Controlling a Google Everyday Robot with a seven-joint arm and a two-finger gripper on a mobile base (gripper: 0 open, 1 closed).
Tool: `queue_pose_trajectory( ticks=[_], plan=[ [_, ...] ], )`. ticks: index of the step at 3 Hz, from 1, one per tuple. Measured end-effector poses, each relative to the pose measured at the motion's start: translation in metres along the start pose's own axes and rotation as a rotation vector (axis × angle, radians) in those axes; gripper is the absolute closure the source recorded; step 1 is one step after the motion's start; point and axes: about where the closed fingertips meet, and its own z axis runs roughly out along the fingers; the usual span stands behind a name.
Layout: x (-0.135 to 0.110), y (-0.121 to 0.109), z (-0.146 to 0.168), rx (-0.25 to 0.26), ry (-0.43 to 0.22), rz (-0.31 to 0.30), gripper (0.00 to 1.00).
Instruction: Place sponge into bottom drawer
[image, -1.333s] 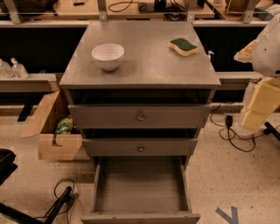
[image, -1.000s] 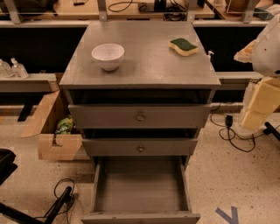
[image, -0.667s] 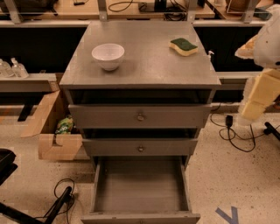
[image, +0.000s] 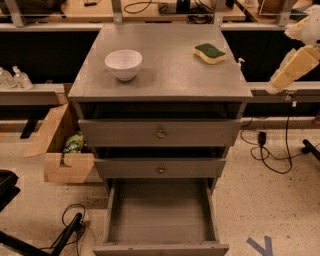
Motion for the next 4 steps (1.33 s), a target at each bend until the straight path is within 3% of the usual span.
queue_pose_trajectory(
  ticks=[1, 2, 3, 4],
  plan=[
    [-0.001, -0.060, 0.021, 0.117, -0.192, 0.079, 0.00],
    [-0.003, -0.083, 0.042, 0.168, -0.282, 0.123, 0.00],
    [-0.003, -0.083, 0.042, 0.168, -0.282, 0.123, 0.00],
    [-0.019, -0.108, 0.072, 0.166, -0.321, 0.154, 0.00]
  ],
)
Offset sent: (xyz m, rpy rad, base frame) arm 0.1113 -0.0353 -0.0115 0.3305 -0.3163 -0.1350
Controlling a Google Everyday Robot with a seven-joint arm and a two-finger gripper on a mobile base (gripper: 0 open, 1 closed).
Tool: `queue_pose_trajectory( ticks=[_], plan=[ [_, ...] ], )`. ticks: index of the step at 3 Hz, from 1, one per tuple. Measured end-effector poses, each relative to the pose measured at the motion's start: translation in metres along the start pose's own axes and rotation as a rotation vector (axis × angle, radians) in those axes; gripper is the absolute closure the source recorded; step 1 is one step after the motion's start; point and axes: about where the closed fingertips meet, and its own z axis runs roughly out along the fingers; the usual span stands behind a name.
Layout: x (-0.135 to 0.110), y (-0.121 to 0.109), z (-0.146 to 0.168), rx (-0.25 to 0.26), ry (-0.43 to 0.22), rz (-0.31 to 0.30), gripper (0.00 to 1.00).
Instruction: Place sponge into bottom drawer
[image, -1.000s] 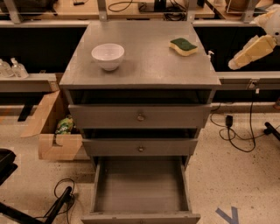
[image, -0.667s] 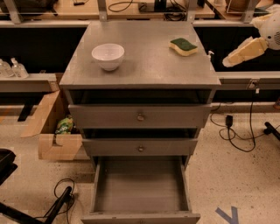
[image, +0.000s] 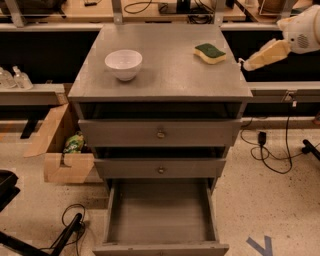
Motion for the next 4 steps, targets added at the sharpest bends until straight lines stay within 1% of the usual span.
queue_pose_trajectory(
  ticks=[1, 2, 3, 4],
  plan=[
    [-0.012, -0.024, 0.050, 0.011, -0.054, 0.050, 0.00],
    [-0.024, -0.046, 0.092, 0.039, -0.113, 0.092, 0.00],
    [-0.024, -0.046, 0.092, 0.039, -0.113, 0.092, 0.00],
    [-0.022, -0.050, 0.113, 0.050, -0.133, 0.112, 0.00]
  ],
)
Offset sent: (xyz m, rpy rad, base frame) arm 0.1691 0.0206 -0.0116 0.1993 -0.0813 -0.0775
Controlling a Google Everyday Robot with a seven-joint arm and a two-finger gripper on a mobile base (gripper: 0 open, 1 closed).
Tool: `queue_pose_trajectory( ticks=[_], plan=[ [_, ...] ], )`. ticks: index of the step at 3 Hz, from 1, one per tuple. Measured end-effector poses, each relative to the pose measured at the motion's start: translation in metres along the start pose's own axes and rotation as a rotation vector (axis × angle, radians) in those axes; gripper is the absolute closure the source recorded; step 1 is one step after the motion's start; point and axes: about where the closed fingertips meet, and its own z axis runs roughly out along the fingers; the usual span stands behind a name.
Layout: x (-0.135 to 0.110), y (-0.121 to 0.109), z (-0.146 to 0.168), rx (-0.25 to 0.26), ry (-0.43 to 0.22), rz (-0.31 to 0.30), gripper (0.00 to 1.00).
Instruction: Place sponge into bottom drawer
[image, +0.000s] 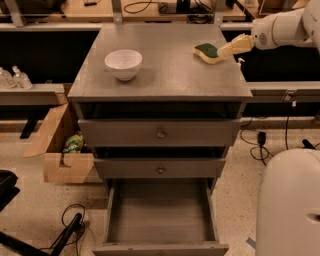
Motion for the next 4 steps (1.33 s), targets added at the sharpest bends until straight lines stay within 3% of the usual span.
queue_pose_trajectory(
  ticks=[2, 4],
  plan=[
    [0.007, -0.011, 0.057, 0.043, -0.054, 0.060, 0.00],
    [0.016, -0.002, 0.093, 0.019, -0.073, 0.110, 0.00]
  ],
)
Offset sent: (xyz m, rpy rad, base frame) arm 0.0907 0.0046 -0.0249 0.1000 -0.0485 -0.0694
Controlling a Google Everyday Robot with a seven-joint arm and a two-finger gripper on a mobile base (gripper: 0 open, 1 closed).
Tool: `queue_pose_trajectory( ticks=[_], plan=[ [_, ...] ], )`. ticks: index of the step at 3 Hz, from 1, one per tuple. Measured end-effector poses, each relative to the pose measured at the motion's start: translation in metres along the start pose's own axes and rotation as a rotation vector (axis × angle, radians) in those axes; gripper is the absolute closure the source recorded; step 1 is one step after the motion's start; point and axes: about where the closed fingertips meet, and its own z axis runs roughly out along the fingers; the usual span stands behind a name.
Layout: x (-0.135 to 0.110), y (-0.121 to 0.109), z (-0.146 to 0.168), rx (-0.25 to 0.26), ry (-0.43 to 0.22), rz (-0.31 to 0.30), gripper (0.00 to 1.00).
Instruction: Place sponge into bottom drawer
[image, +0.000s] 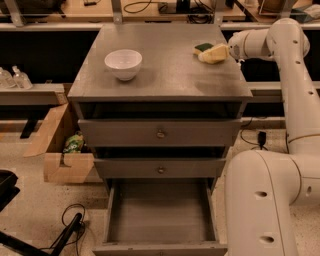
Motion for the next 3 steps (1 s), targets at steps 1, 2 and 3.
queue_pose_trajectory(
  ticks=[1, 2, 3],
  plan=[
    [0.006, -0.004, 0.012, 0.023, 0.000, 0.033, 0.00],
    [0.009, -0.020, 0.018, 0.086, -0.013, 0.073, 0.00],
    [0.020, -0.034, 0.024, 0.137, -0.020, 0.126, 0.00]
  ],
)
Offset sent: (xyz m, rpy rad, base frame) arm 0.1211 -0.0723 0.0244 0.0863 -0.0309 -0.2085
